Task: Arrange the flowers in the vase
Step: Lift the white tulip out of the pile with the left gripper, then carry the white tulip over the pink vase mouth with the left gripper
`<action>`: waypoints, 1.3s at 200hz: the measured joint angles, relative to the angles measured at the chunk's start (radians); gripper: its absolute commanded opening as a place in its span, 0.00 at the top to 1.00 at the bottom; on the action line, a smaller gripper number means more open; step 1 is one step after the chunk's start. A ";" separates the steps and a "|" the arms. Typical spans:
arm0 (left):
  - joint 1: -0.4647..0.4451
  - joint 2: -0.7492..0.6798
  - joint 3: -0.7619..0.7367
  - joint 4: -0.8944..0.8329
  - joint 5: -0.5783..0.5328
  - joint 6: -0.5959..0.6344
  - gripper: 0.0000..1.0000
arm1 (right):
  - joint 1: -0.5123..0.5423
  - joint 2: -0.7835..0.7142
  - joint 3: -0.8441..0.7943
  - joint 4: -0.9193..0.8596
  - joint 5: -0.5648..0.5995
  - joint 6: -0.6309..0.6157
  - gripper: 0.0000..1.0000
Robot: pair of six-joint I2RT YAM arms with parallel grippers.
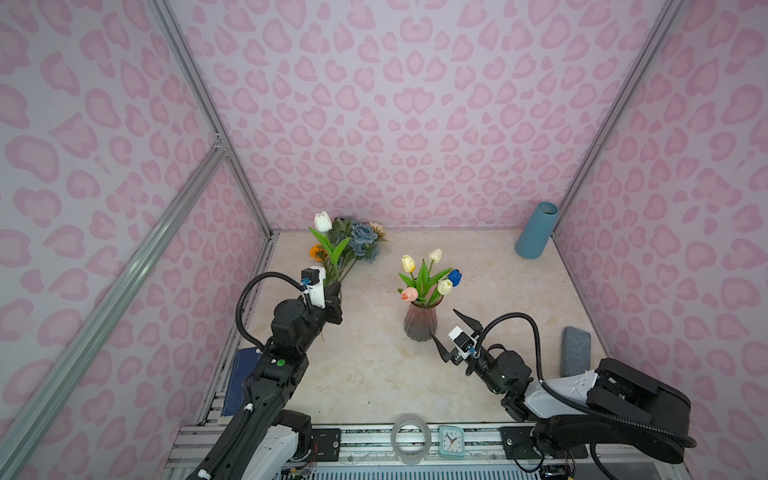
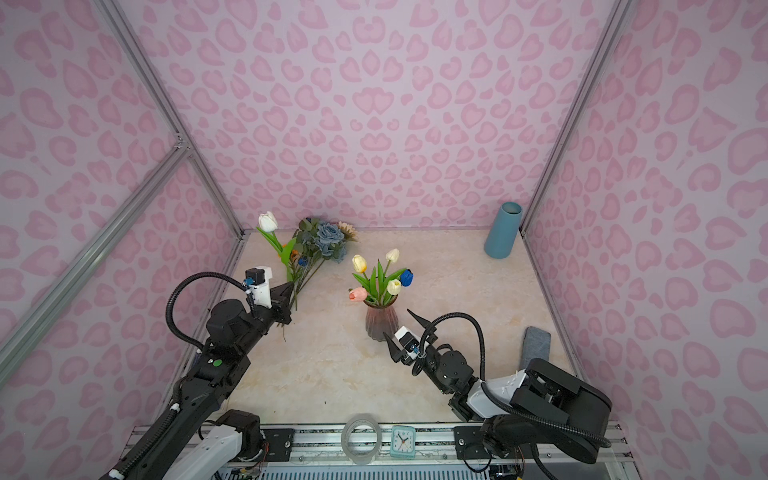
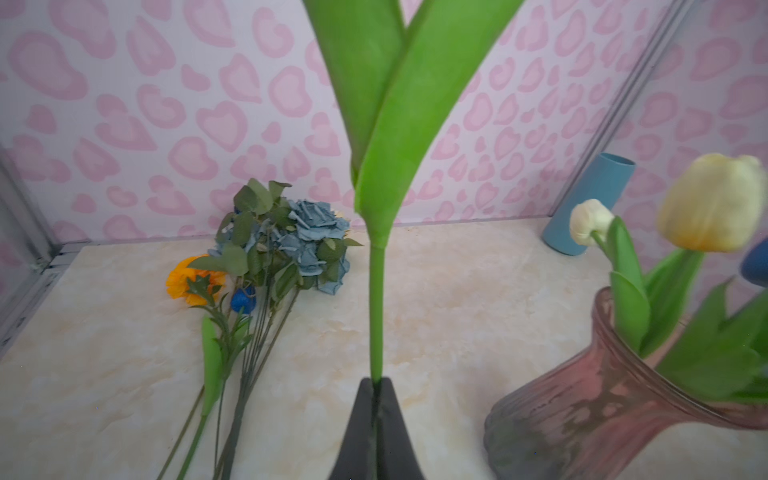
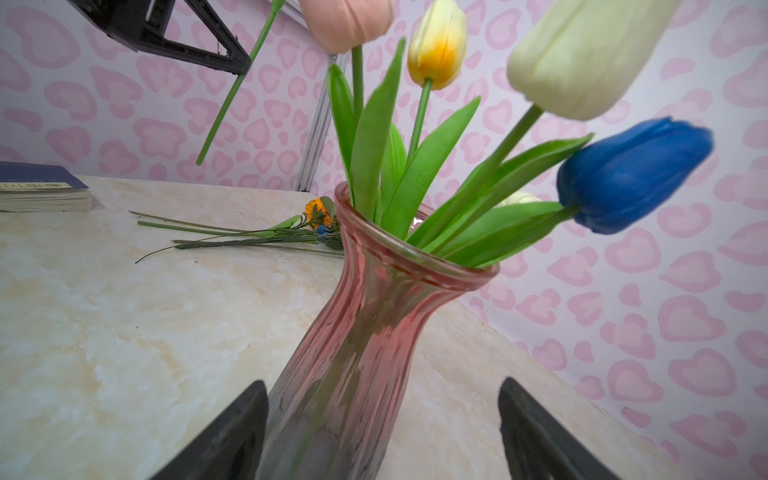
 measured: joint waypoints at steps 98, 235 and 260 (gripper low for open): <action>-0.254 -0.051 -0.057 0.240 0.216 0.021 0.97 | 0.019 0.052 0.000 0.053 0.038 -0.019 0.14; -0.610 0.345 0.160 0.456 0.110 0.086 0.96 | 0.048 0.073 -0.008 0.135 0.093 -0.052 0.12; -0.599 0.391 0.217 0.463 0.058 0.126 0.96 | 0.050 0.066 -0.012 0.135 0.097 -0.055 0.12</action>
